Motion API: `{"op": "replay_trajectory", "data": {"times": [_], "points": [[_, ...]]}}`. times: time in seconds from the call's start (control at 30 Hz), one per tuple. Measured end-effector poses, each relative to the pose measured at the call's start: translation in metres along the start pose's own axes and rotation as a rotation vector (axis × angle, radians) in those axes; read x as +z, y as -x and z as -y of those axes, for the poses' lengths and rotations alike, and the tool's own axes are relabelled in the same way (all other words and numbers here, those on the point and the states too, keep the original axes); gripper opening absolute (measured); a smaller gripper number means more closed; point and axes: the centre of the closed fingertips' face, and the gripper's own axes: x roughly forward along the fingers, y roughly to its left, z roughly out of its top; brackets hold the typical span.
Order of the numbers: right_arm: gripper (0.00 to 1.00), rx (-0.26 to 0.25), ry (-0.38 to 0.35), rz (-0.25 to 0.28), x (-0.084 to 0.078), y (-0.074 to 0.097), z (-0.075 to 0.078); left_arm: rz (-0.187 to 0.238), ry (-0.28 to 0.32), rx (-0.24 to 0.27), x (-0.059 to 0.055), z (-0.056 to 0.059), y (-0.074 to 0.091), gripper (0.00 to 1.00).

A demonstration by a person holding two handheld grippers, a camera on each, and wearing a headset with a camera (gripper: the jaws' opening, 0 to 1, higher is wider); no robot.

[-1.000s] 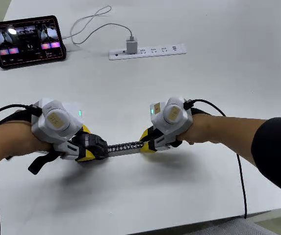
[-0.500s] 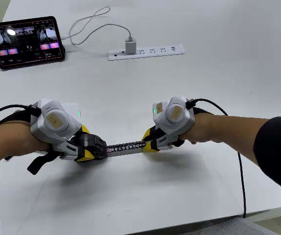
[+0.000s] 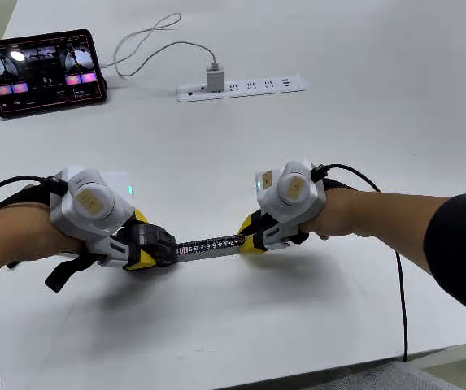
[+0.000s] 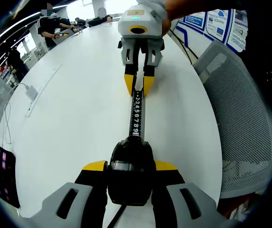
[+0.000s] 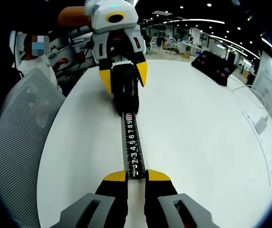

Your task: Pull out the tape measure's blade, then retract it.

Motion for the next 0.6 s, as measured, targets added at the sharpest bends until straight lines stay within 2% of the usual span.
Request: {"op": "replay_trajectory", "data": {"times": [0.6], "points": [[0.08,-0.007,-0.014,-0.004,-0.011,0.008,0.001,0.000,-0.001,-0.001,0.000,0.000,-0.001,0.30]]}}
